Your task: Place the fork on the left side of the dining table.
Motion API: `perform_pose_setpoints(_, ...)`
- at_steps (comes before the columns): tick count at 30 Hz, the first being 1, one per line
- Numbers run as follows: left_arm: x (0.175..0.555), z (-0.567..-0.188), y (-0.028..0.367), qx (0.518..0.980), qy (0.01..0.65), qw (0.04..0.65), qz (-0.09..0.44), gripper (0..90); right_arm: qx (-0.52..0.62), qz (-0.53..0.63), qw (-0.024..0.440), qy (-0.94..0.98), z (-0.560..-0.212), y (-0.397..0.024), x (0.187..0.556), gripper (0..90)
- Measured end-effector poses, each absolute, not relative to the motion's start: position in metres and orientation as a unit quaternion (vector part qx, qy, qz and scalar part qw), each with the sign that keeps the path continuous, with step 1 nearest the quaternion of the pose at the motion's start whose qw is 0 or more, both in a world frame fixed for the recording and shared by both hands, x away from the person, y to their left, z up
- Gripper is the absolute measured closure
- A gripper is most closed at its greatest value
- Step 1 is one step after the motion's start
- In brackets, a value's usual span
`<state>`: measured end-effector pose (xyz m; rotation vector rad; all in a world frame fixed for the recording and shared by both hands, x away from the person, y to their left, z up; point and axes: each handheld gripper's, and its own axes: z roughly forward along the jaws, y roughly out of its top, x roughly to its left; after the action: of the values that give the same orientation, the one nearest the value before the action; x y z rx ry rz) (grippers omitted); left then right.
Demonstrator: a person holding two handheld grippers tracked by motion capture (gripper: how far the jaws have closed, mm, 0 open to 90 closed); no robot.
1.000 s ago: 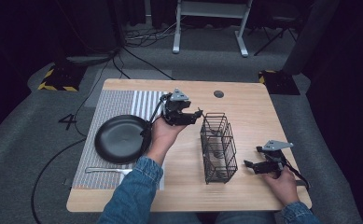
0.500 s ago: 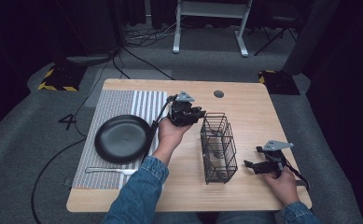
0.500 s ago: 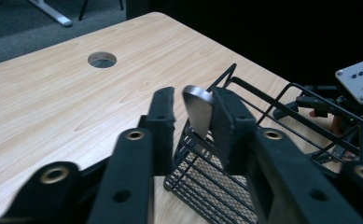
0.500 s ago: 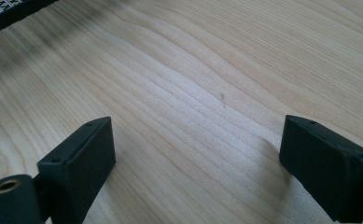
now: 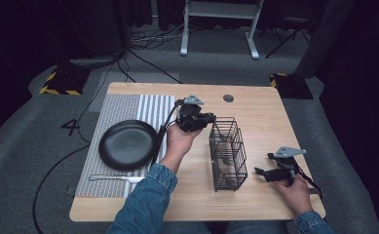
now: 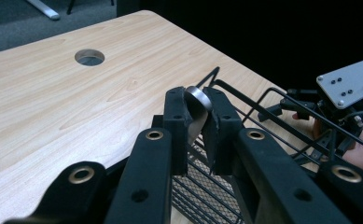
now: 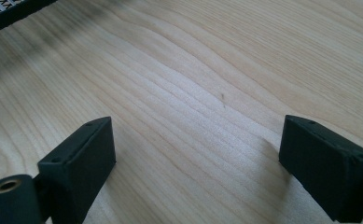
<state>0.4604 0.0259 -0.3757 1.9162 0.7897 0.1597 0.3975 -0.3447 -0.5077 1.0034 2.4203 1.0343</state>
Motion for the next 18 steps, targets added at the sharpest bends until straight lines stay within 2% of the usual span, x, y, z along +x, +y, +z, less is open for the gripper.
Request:
perform_pose_setpoints(3,0.455,-0.368,0.026,0.794,0.322,0.51,0.081,86.5,0.351,0.363,0.162,0.848,-0.508,-0.345,0.397,10.7)
perform_pose_setpoints(18,0.437,-0.326,0.045,0.787,0.314,0.521,0.105,86.4,0.351,0.362,0.162,0.848,-0.508,-0.345,0.397,10.7)
